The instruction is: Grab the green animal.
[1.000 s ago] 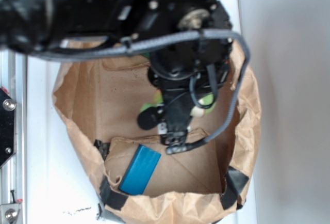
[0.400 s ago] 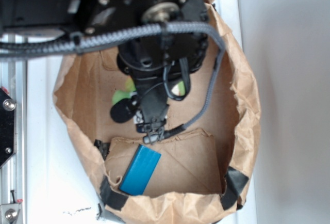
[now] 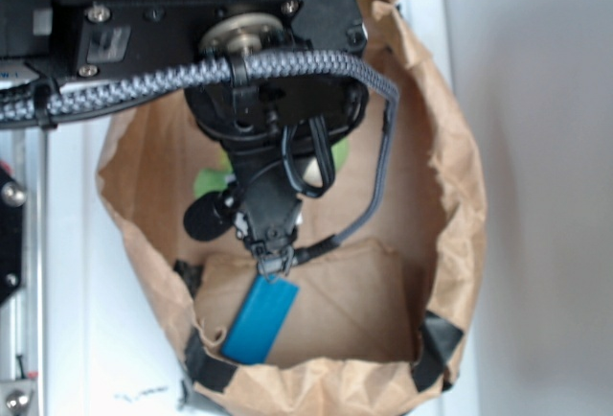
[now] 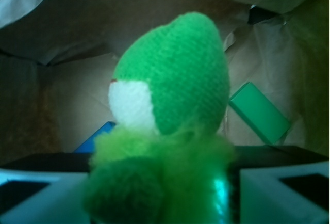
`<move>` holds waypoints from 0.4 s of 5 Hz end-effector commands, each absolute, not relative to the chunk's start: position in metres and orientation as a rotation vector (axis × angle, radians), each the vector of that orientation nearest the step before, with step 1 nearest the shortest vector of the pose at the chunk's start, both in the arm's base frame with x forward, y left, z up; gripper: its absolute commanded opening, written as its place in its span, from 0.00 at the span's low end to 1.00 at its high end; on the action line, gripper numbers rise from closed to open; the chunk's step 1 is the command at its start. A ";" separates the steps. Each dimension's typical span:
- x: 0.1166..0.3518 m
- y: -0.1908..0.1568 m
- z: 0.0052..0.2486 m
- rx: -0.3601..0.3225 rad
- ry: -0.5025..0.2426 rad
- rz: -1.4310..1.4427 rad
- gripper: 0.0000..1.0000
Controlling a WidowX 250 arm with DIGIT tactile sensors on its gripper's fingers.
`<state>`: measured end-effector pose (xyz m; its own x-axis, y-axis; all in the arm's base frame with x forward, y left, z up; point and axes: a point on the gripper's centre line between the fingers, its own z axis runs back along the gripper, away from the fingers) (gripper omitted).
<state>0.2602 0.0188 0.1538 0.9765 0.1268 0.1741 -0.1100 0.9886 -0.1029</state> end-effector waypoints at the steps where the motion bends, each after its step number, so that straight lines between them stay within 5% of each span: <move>1: 0.264 0.014 0.190 -0.082 -0.286 0.059 0.00; 2: 0.267 0.011 0.185 -0.069 -0.305 0.072 0.00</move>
